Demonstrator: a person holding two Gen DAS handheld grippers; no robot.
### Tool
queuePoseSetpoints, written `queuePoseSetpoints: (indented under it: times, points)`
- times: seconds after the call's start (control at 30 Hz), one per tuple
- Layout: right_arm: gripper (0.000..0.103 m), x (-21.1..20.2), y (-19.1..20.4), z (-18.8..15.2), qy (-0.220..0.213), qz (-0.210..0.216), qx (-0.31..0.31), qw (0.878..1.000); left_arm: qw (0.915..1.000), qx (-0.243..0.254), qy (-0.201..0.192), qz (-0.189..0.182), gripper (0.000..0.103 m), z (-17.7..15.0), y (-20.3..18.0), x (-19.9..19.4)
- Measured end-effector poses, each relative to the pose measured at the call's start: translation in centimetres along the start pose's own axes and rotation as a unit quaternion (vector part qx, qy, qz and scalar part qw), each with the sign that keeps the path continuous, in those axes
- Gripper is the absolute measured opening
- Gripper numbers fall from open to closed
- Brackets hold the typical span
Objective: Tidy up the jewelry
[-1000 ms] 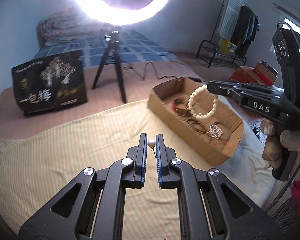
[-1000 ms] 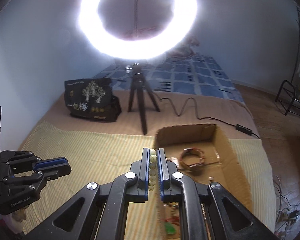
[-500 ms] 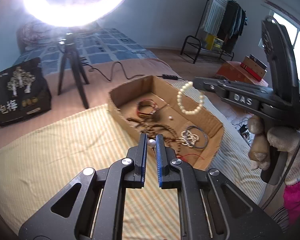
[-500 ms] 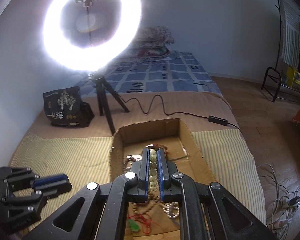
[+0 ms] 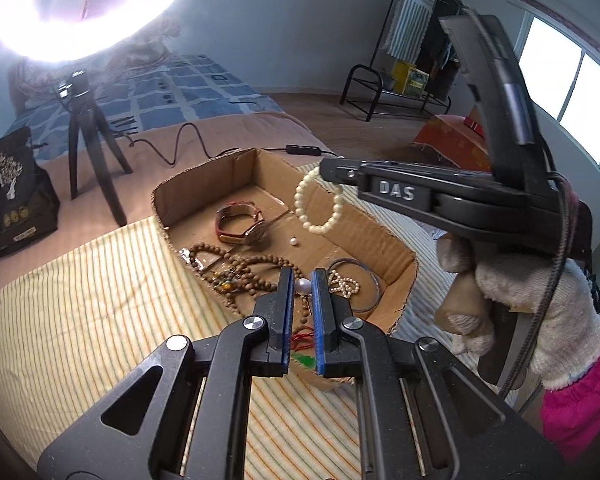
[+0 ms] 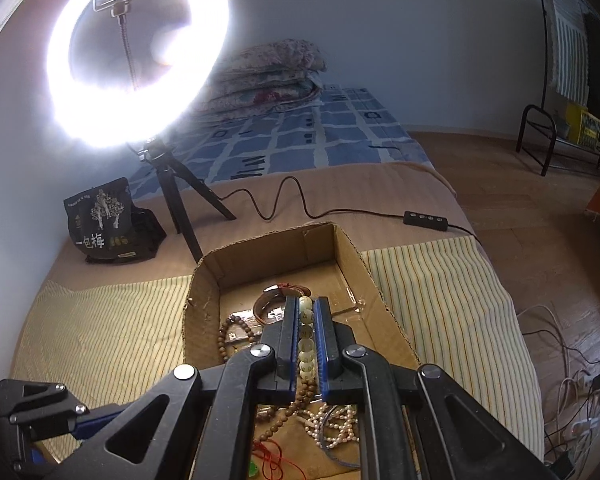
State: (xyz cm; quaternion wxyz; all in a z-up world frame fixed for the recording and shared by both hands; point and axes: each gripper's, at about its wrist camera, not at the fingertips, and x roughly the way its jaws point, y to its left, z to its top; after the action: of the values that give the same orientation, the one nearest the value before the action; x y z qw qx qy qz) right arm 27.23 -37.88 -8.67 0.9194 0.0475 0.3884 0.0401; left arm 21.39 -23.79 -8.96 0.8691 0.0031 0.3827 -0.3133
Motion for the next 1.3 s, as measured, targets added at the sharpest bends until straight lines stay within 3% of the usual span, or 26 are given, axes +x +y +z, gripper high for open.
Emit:
queuePoseSetpoints:
  times: [0.37,0.4,0.47,0.6,0.63,0.67,0.73,0.8,0.93,1.07,1.3]
  points:
    - [0.007,0.9,-0.3,-0.2,0.011,0.001,0.004,1.0,0.9999,0.007,0.005,-0.011,0.007,0.2,-0.5,0.7]
    - [0.01,0.8,-0.4,-0.3,0.011,0.001,0.005,1.0,0.9999,0.007,0.005,-0.01,0.007,0.2,-0.5,0.7]
    - [0.025,0.7,-0.5,-0.3,0.008,-0.003,0.007,1.0,0.9999,0.006,0.007,-0.01,0.007,0.1,-0.5,0.8]
    - [0.033,0.6,-0.6,-0.3,0.008,-0.009,0.01,1.0,0.9999,0.006,0.01,-0.007,0.007,0.1,-0.4,0.9]
    - [0.043,0.6,-0.6,-0.3,0.01,-0.011,0.011,1.0,0.9999,0.007,0.011,-0.006,0.011,0.1,-0.4,0.8]
    - [0.055,0.5,-0.6,-0.4,0.008,-0.014,0.01,1.0,0.9999,0.007,0.011,-0.005,0.025,0.1,-0.4,0.8]
    - [0.062,0.3,-0.5,-0.3,0.003,-0.02,0.007,1.0,1.0,0.005,0.006,-0.001,0.041,0.1,-0.4,0.6]
    - [0.063,0.1,-0.4,-0.2,0.002,-0.021,0.007,1.0,1.0,0.004,0.003,0.0,0.041,0.1,-0.3,0.4]
    - [0.078,-0.4,-0.2,-0.1,-0.005,-0.033,0.004,0.999,1.0,0.002,0.002,0.002,0.041,0.2,-0.1,0.0]
    - [0.086,-1.0,0.1,0.1,-0.009,-0.045,-0.001,0.999,1.0,0.007,0.002,0.006,0.041,0.1,-0.2,-0.4]
    - [0.091,-3.1,1.1,0.4,-0.027,-0.064,-0.012,0.998,0.9998,0.015,-0.007,0.013,0.041,0.1,0.0,-2.2]
